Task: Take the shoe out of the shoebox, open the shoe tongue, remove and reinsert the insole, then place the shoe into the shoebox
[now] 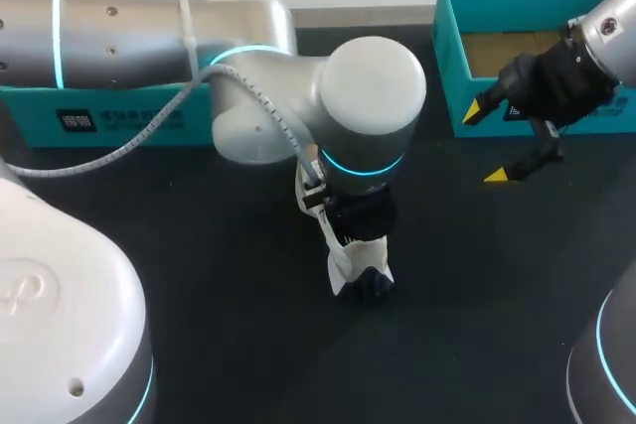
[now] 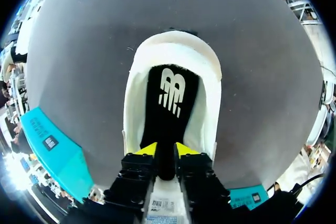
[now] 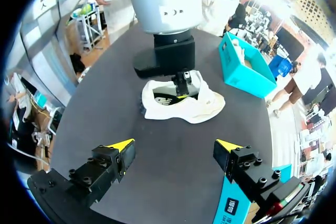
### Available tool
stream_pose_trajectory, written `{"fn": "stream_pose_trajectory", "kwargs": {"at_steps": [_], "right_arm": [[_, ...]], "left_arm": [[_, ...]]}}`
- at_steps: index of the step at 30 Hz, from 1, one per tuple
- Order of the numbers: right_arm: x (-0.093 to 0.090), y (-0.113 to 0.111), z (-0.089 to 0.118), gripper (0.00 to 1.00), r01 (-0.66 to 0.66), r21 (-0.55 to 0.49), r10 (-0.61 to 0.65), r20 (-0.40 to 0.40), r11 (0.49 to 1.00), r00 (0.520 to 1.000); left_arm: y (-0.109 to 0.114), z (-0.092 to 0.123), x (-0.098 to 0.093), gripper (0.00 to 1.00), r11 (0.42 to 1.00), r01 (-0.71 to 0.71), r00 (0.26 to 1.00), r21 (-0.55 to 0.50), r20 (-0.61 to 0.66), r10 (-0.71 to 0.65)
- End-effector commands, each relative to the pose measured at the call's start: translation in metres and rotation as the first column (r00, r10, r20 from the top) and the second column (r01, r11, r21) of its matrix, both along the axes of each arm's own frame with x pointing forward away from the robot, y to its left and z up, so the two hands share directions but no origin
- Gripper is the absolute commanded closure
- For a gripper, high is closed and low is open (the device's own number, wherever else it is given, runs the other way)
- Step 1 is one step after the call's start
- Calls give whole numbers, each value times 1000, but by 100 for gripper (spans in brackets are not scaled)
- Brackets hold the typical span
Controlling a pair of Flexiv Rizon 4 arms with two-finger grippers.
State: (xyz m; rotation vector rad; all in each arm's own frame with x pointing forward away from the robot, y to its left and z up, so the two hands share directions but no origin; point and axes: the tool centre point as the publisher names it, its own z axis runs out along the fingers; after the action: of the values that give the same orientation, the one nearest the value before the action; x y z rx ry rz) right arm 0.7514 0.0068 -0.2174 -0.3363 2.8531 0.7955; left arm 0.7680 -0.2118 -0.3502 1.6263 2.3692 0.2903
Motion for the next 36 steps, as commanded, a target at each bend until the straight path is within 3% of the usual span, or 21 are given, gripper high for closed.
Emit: {"fn": "stream_pose_trajectory", "kwargs": {"at_steps": [1, 21, 36], "right_arm": [[0, 0, 0, 0, 1, -2, -1, 1, 1000, 1000], [0, 0, 0, 0, 1, -2, -1, 1, 1000, 1000], [0, 0, 0, 0, 1, -2, -1, 1, 1000, 1000]], "left_arm": [[2, -1, 1, 0, 1000, 13, 1000, 10, -8, -13], [4, 12, -5, 0, 990, 113, 994, 87, -16, -112], [14, 41, 17, 0, 997, 67, 998, 29, 1, -67]]}}
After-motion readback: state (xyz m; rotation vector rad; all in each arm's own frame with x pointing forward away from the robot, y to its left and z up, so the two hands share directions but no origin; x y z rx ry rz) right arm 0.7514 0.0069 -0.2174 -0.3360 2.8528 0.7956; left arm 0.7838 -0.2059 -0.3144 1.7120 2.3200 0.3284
